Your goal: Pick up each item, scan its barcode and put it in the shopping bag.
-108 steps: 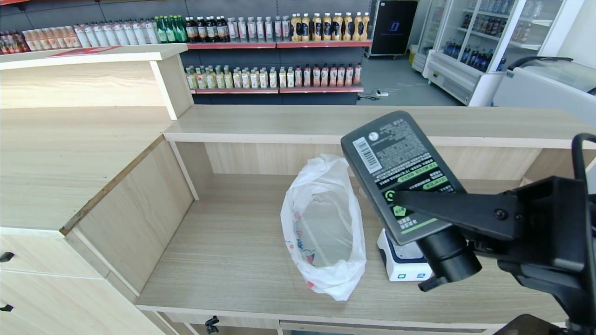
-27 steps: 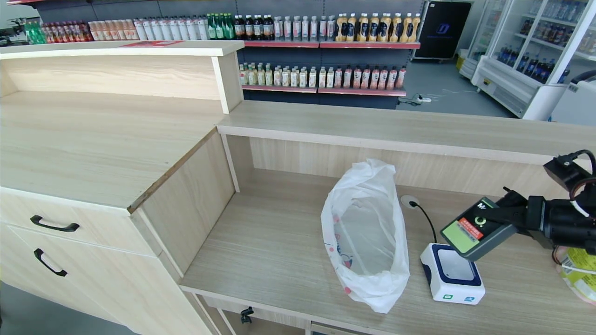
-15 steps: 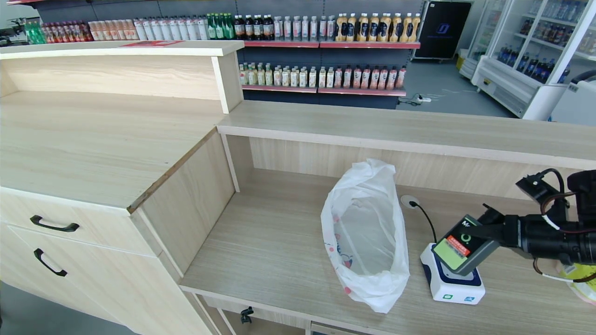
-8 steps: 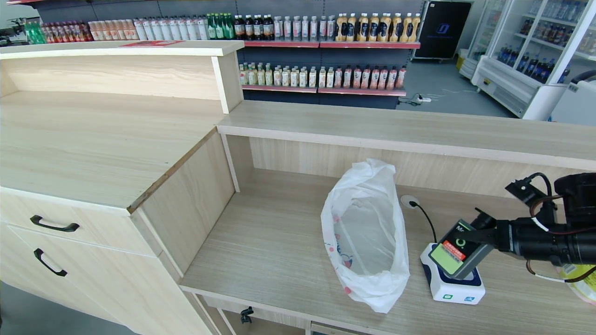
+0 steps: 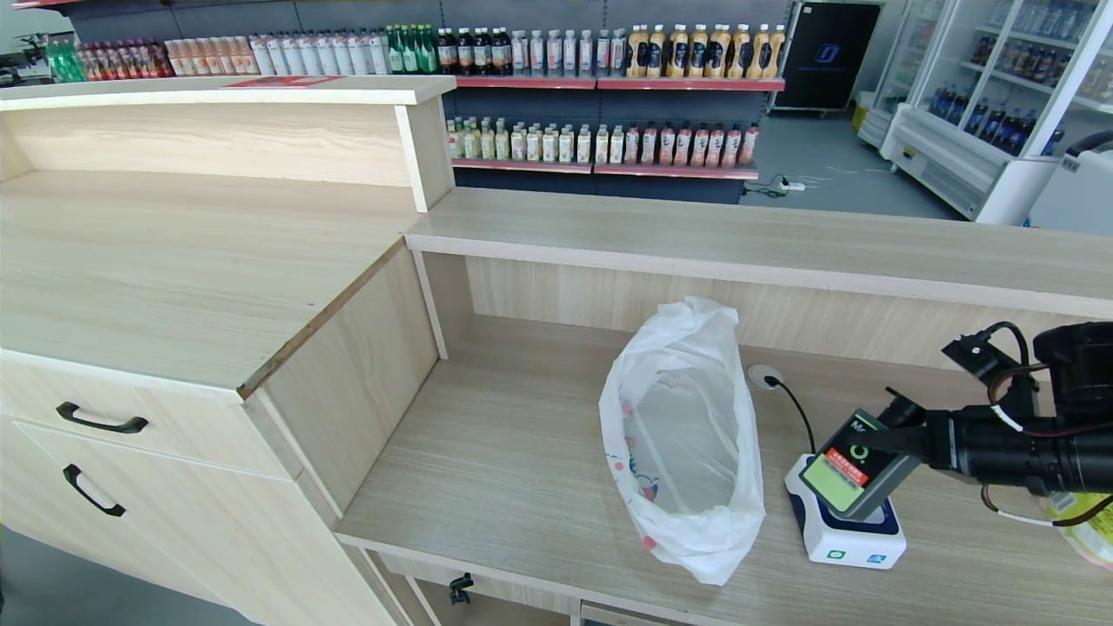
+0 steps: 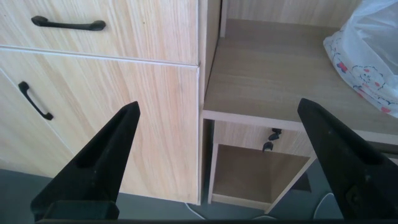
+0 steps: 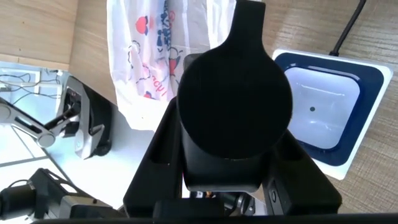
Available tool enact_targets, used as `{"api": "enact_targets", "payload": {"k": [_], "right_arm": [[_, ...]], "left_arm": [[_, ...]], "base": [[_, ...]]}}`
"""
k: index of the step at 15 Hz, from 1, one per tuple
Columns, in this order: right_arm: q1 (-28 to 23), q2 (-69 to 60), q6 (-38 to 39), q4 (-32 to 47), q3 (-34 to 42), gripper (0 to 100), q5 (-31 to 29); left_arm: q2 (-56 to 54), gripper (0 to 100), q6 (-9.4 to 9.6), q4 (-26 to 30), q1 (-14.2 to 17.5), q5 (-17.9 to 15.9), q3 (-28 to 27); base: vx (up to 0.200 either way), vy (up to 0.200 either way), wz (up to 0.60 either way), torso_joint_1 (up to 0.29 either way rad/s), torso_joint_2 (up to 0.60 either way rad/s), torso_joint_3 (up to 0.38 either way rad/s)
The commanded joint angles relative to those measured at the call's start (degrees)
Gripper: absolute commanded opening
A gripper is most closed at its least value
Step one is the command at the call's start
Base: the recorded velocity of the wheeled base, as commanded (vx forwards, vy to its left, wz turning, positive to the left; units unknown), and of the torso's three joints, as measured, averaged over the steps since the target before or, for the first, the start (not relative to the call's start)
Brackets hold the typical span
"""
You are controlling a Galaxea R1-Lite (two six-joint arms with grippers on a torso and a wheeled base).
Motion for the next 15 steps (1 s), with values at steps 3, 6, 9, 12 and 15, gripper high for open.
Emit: {"api": "enact_targets", "payload": {"k": [3, 6, 9, 12, 15], "right_arm": [[-0.47, -14.81, -4.34, 0.12, 2.59, 0, -2.5], [-1.88, -26.68, -12.25, 1.35, 6.45, 0, -20.78], [1.37, -30.98, -13.04, 4.34, 7.77, 0, -45.3], [5.77, -31.42, -12.69, 1.88, 8.21, 0, -44.51], [13.5, -29.22, -10.31, -3.05, 7.95, 0, -44.43]], "left_arm": [[0.06, 100, -0.01, 0.0, 0.0, 0.03, 0.0], [0.06, 100, -0.01, 0.0, 0.0, 0.03, 0.0], [0.06, 100, -0.01, 0.0, 0.0, -0.06, 0.0], [0.06, 100, -0.01, 0.0, 0.0, -0.06, 0.0], [0.06, 100, -0.01, 0.0, 0.0, 0.03, 0.0]], "base": [[0.0, 0.0, 0.0, 0.0, 0.0, 0.0], [0.0, 0.0, 0.0, 0.0, 0.0, 0.0], [0.0, 0.0, 0.0, 0.0, 0.0, 0.0], [0.0, 0.0, 0.4, 0.002, 0.0, 0.003], [0.0, 0.0, 0.6, -0.001, 0.0, 0.004]]}}
